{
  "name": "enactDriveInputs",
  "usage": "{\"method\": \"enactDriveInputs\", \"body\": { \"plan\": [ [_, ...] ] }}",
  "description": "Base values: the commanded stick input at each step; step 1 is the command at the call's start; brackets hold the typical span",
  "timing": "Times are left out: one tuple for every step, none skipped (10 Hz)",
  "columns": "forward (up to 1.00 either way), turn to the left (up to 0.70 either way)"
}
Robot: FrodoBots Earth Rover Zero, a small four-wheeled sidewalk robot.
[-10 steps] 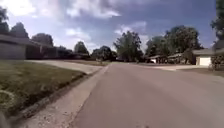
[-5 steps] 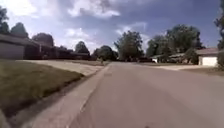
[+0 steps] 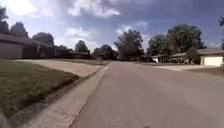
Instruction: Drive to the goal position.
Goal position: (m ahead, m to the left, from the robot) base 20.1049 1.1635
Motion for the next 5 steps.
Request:
{"method": "enactDriveInputs", "body": {
  "plan": [
    [1.0,0.0],
    [1.0,0.0],
    [1.0,0.0],
    [1.0,0.0],
    [1.0,0.0]
  ]
}}
